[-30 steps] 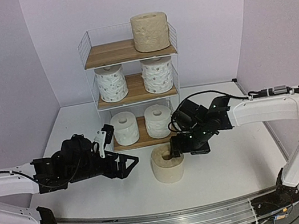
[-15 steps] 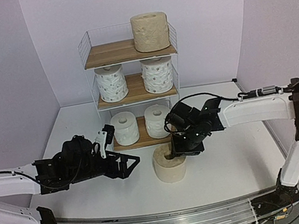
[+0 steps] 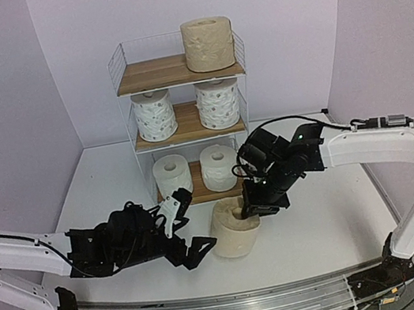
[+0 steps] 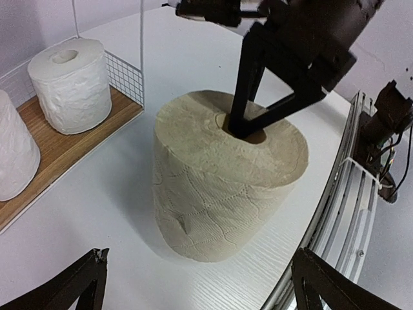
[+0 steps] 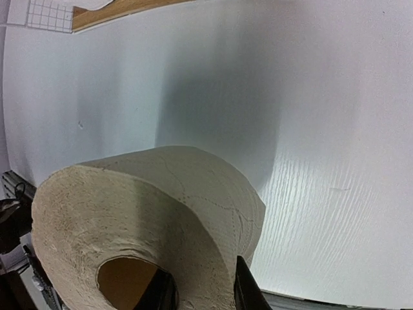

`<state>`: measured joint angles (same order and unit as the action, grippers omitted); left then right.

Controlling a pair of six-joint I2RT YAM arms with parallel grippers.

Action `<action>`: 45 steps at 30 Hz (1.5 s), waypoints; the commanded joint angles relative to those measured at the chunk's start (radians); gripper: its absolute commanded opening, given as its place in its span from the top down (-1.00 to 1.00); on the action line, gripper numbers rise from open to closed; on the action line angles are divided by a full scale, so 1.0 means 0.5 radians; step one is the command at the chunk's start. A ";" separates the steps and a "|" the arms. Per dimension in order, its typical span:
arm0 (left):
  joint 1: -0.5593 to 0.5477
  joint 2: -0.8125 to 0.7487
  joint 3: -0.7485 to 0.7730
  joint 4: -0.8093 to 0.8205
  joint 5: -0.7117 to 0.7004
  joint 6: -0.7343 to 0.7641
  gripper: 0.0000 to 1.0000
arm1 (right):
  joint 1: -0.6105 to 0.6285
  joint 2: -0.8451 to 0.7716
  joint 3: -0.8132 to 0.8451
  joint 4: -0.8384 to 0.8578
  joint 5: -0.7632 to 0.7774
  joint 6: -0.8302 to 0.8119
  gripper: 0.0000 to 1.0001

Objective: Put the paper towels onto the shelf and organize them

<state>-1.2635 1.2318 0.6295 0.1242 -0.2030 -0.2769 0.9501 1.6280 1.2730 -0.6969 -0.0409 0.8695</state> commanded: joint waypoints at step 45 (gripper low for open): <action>-0.116 0.257 0.572 -0.022 -0.016 0.180 0.64 | 0.059 -0.508 0.263 -0.233 -0.067 -0.138 -0.27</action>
<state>-1.3251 1.4347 0.8867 0.0345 -0.1342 -0.1414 0.9678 1.4475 1.3645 -0.8368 -0.1708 0.7699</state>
